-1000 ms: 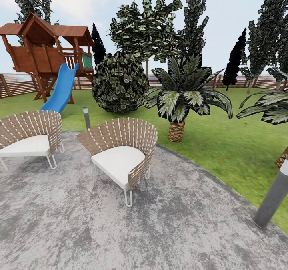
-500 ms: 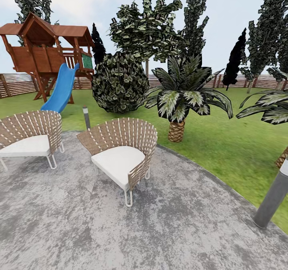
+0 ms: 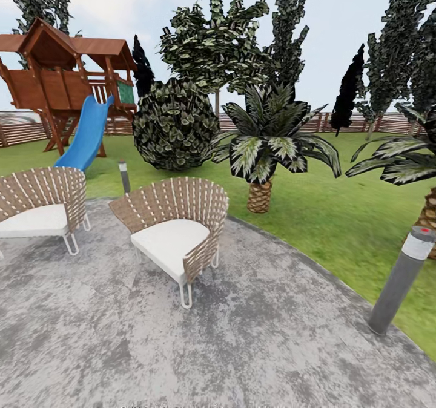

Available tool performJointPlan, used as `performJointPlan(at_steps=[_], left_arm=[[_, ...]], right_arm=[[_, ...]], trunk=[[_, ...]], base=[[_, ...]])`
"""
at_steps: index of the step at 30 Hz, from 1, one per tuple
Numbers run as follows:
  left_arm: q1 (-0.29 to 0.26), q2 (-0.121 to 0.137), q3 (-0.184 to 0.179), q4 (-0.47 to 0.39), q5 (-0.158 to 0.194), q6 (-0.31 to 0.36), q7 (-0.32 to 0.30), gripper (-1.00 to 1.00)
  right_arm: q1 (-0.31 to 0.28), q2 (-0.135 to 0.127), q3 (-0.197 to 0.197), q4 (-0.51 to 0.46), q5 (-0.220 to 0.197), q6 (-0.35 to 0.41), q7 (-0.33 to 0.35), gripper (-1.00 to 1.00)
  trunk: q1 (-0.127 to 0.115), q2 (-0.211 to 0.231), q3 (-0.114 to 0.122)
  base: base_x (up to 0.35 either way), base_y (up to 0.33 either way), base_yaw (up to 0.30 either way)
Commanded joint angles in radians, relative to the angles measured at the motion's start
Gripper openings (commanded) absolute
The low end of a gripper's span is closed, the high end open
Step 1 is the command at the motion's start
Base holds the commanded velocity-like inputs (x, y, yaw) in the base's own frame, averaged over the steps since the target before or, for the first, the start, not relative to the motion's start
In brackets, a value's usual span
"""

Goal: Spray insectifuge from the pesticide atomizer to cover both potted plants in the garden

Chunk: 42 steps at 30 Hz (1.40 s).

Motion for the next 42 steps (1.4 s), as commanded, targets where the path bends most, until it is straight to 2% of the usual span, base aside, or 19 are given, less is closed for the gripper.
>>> performJointPlan(at_steps=[1,8,30,36,42], left_arm=[[0.0,0.0,0.0,0.0,0.0,-0.003,-0.001,1.0],[-0.001,0.0,0.0,0.0,0.0,-0.003,-0.001,1.0],[-0.001,-0.001,0.0,0.002,0.0,-0.004,-0.001,1.0],[-0.001,-0.001,0.0,0.012,0.0,-0.075,-0.001,1.0],[-0.001,-0.001,0.0,0.025,0.0,-0.089,-0.001,1.0]], right_arm=[[-0.001,0.0,0.0,0.002,0.0,-0.003,-0.001,1.0],[-0.001,0.0,0.0,0.002,0.0,-0.003,-0.001,1.0],[-0.001,0.0,-0.002,0.004,-0.002,-0.003,-0.001,1.0],[-0.001,0.0,-0.002,0.004,-0.001,-0.003,-0.001,1.0],[-0.001,0.0,-0.002,0.004,-0.002,-0.003,-0.001,1.0]], trunk=[[0.0,-0.001,-0.001],[0.0,-0.001,-0.002],[0.0,-0.001,-0.01],[0.0,-0.001,-0.012],[0.0,-0.001,-0.015]], base=[[-0.2,-0.217,-0.247],[-0.183,-0.226,-0.276],[-0.051,-0.268,-0.286],[-0.243,-0.206,-0.286],[-0.243,-0.201,-0.286]])
